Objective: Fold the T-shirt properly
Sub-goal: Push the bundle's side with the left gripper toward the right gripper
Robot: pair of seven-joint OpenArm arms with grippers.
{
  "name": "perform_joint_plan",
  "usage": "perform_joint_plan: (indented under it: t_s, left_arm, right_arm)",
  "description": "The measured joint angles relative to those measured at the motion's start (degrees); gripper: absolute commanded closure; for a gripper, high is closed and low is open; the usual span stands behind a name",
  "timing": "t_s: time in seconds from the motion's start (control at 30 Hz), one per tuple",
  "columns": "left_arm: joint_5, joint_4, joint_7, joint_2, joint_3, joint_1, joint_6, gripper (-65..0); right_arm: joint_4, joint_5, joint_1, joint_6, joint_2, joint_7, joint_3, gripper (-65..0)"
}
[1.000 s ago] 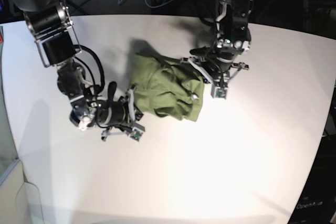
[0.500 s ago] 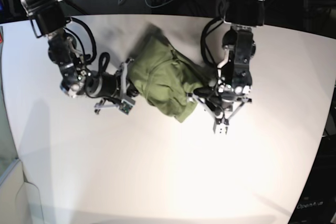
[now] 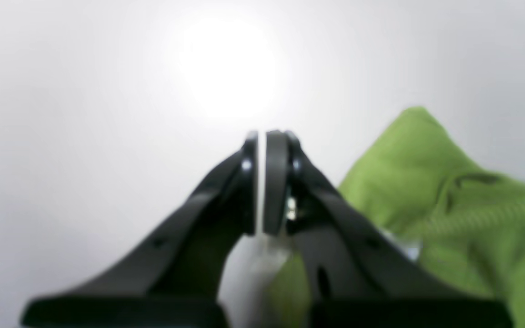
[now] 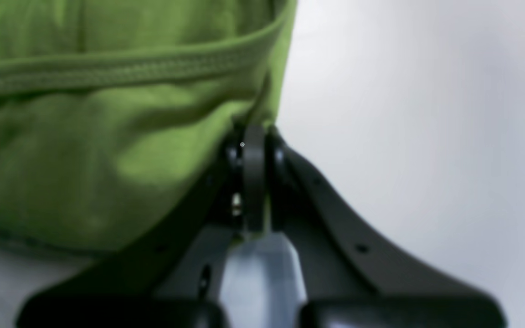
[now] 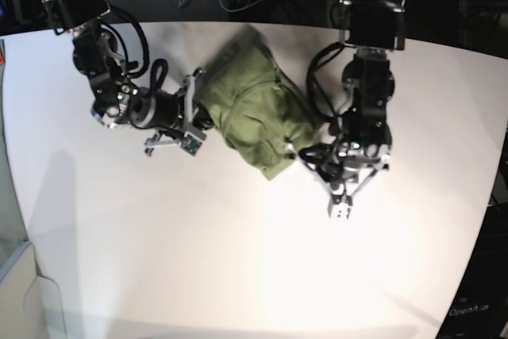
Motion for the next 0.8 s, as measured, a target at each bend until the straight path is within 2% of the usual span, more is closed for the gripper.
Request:
perform_joint_plan:
  t_s: [0.13,0.23,0.3,0.43,0.53,0.8]
  left_arm:
    - [1.77,9.70,7.39,-3.08,-0.46,7.72,0.70,-2.2]
    - [1.20,13.49,9.57,-3.50,-0.24,12.46,0.50,-2.2]
    - [1.11,13.73,8.66,-3.32,-0.26,14.88,0.52,-2.2]
    - [1.64,11.78,2.78,-1.31,-0.50,17.88,1.09,-2.2]
    - [1.90,9.84,1.84,0.11,-1.53,16.92,1.09,-2.2]
    - [0.81,3.41,-2.95,0.94,-3.23,12.96,0.96,-2.2]
  right_arm:
    - [0.00,0.00,0.61,0.17,0.15,-0.85,-0.11,-0.9]
    - [-0.11,-0.24,1.27,0.57,0.13,-1.66,-0.26,-0.9]
    - [-0.04,-0.13,1.18,0.59,0.15,-1.20,-0.26,-0.9]
    - [-0.09,-0.35,1.60,0.63,0.15,-1.81,-0.35,-0.9]
    - [-0.09,-0.66,1.57,0.61,0.02,-1.86,-0.33,-0.9]
    - [0.15,-0.26,1.57,0.61,0.00,-2.89,-0.33,-0.9]
